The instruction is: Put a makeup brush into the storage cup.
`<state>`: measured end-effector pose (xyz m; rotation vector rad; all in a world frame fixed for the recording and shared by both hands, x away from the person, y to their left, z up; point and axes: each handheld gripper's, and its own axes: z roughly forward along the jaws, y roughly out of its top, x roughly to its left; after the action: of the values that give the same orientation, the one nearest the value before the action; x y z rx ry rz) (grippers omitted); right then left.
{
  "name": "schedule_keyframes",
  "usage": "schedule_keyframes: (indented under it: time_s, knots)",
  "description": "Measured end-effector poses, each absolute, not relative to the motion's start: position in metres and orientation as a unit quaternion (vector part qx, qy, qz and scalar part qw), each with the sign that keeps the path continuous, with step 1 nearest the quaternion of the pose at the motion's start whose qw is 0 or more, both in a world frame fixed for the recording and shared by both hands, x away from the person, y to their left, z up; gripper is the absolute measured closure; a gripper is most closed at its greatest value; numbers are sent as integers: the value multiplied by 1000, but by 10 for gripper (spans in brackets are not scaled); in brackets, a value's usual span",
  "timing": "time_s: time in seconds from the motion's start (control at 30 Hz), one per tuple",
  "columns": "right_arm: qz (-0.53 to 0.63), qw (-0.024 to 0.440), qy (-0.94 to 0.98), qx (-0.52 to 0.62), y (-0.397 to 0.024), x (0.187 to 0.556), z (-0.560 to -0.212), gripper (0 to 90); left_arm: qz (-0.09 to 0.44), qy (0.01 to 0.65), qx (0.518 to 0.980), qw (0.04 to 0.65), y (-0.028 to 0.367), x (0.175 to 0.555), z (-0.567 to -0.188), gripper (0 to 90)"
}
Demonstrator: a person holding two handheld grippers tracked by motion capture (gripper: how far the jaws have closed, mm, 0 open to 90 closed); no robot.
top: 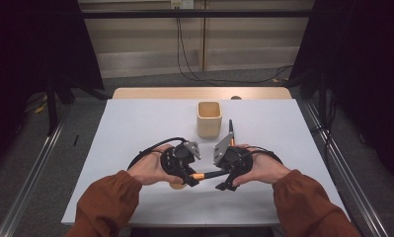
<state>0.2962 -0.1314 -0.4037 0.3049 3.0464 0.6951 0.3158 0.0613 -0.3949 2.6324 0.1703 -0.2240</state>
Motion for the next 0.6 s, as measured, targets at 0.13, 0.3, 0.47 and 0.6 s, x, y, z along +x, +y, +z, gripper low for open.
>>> schedule_keyframes:
  time_s: [0.13, 0.3, 0.47, 0.6]
  knots:
    - [221, 0, 971, 91, -127, 298, -405, 375, -84, 61, 964, 245, 59, 317, -395, 667]
    - [229, 4, 969, 93, -125, 300, -404, 449, -87, 68, 962, 251, 58, 316, -396, 667]
    - [237, 6, 967, 91, -122, 301, -403, 516, -86, 62, 963, 247, 58, 318, -397, 667]
    - [239, 7, 967, 87, -118, 301, -403, 540, -89, 73, 960, 256, 56, 315, -399, 667]
